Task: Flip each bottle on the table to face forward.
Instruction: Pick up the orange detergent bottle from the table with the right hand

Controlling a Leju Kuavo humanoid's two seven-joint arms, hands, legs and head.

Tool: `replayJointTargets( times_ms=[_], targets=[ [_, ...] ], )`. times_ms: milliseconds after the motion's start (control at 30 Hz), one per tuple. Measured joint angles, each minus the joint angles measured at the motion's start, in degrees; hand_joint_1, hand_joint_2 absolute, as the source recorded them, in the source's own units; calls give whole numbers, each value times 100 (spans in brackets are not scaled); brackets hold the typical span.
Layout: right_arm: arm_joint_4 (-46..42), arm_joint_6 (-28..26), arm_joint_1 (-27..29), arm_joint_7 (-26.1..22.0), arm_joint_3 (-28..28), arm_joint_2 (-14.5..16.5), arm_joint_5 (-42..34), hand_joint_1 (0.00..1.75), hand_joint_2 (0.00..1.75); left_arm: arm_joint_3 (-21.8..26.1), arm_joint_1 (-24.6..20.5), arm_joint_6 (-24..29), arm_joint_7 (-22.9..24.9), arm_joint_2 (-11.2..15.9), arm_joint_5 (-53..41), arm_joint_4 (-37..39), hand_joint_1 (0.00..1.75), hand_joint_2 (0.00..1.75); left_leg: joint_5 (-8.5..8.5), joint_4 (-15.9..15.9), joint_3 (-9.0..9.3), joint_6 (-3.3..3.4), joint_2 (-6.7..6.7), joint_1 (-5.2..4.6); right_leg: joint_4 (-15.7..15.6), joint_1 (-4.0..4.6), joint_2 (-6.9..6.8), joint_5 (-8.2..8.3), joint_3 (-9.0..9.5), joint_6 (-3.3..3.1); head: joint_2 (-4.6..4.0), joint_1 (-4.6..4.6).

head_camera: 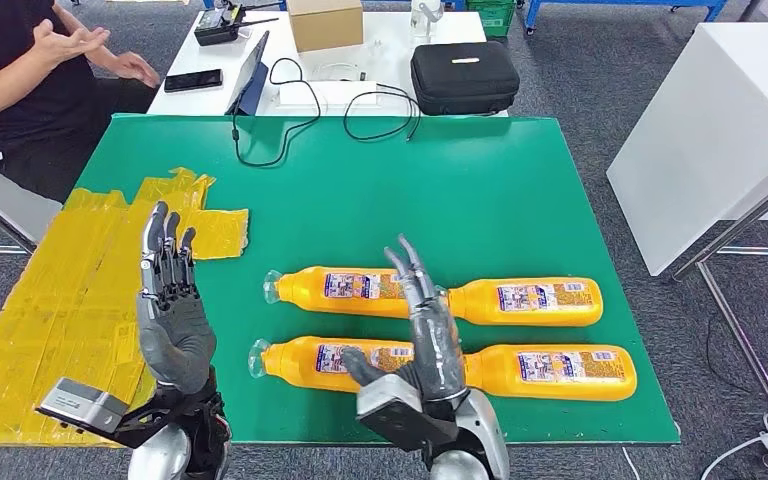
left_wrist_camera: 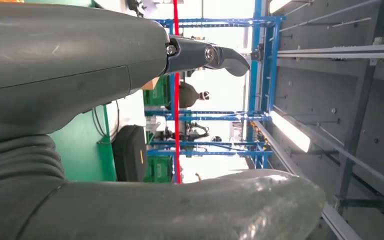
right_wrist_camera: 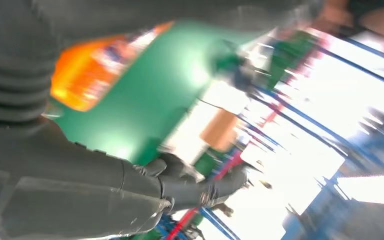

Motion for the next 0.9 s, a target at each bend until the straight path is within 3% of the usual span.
replayJointTargets(
  times_ms=[100, 467, 900],
  targets=[
    [505, 3, -141, 329, 105, -31, 417, 0, 175, 43, 12, -57, 25, 0, 51, -28, 0, 0, 1, 0, 3, -1, -2, 0, 0, 0, -1, 0, 0, 0, 0, 1],
    [1891, 360, -610, 872, 404, -59, 499, 0, 175, 167, 103, -189, 49, -23, 169, -132, 0, 0, 1, 0, 2, -1, -2, 0, 1, 0, -1, 0, -1, 0, 0, 0],
    [2761, 409, -898, 1753, 584, -61, 1071, 0, 175, 326, 352, -302, 50, -56, 297, -425, 0, 0, 1, 0, 3, 0, -1, 0, 1, 0, -1, 0, -1, 0, 0, 0]
  ],
)
